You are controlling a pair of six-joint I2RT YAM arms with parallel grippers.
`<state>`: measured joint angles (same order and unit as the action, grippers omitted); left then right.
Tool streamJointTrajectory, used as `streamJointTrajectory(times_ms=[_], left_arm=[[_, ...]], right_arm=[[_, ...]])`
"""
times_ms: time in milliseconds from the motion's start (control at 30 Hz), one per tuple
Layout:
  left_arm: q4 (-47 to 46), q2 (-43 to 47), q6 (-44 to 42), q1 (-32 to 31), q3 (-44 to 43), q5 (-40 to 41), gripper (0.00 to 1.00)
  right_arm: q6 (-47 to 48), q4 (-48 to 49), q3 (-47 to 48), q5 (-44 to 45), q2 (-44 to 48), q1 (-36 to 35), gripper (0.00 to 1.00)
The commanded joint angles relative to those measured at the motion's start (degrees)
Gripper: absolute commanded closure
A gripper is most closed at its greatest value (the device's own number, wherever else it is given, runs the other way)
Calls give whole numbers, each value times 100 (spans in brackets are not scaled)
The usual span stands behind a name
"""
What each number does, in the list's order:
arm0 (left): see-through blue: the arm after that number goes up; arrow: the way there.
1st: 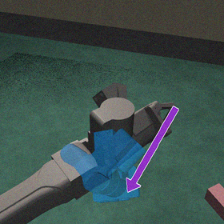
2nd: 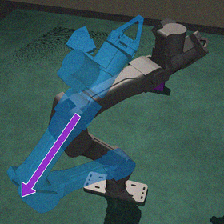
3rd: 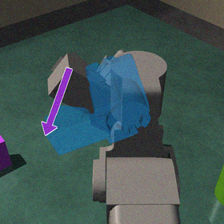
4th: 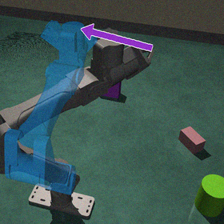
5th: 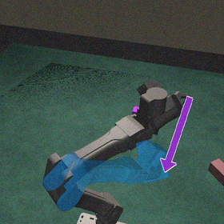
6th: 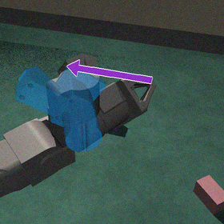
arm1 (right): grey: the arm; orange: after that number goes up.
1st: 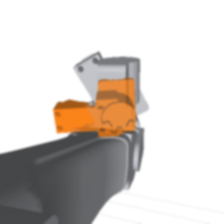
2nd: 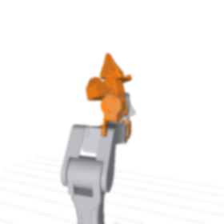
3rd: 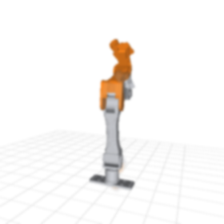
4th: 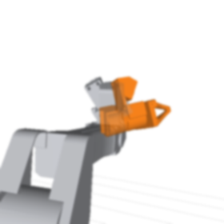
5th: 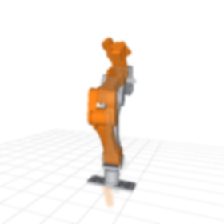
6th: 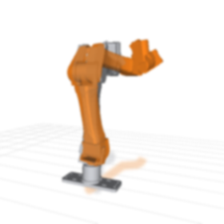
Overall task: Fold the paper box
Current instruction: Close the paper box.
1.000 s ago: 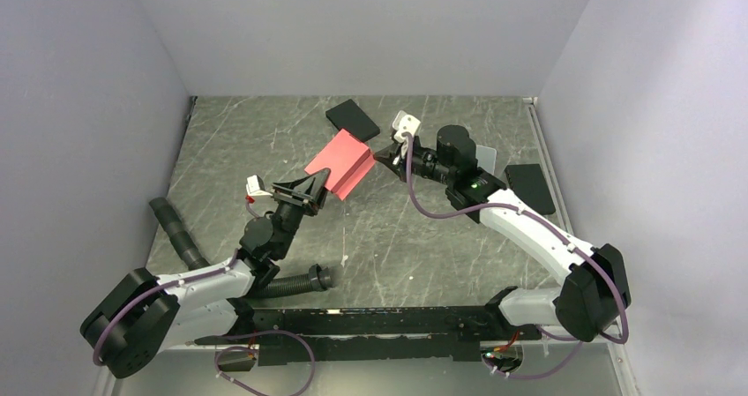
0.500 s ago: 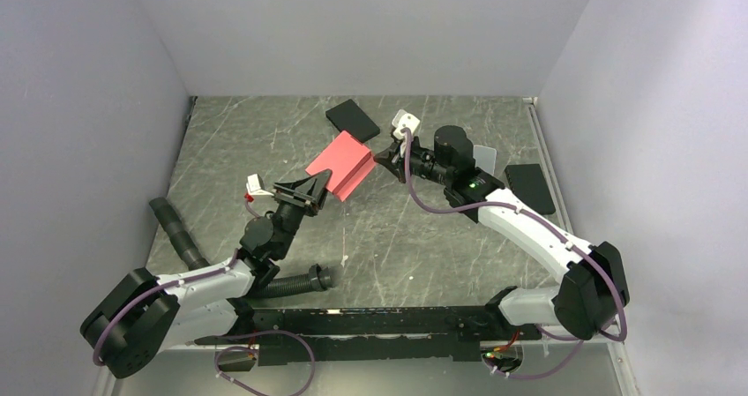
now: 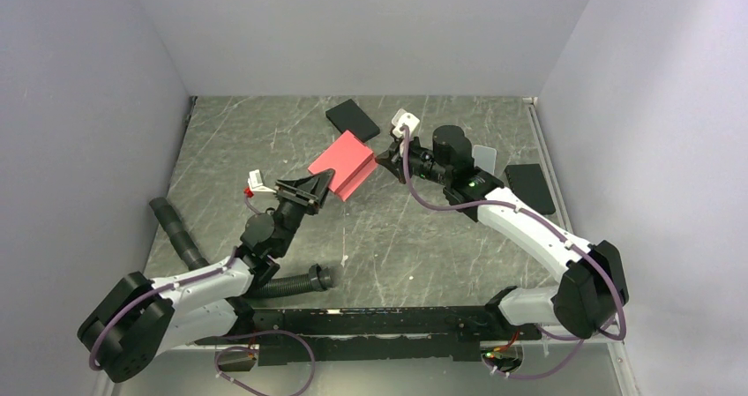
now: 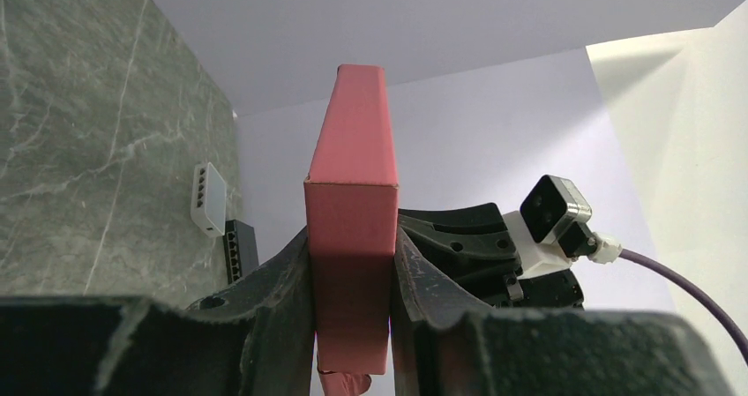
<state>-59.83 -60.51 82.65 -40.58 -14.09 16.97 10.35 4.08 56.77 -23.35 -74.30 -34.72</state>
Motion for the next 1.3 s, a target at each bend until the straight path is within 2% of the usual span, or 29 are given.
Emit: streamJointTrajectory(times_ms=[0, 567, 1000, 1267], left_arm=[[26, 146, -251, -60, -431, -534, 100], [896, 573, -1019, -34, -653, -760, 100], [1919, 542, -1888, 84, -1184, -1339, 100], [2127, 668, -1730, 120, -1099, -1121, 100]], right_arm=[[-310, -7, 271, -549, -70, -237, 100], [-709, 10, 325, -726, -144, -84, 100], [-1026, 41, 369, -1058, -169, 181, 100], [-1026, 118, 327, -1172, -172, 222, 100]])
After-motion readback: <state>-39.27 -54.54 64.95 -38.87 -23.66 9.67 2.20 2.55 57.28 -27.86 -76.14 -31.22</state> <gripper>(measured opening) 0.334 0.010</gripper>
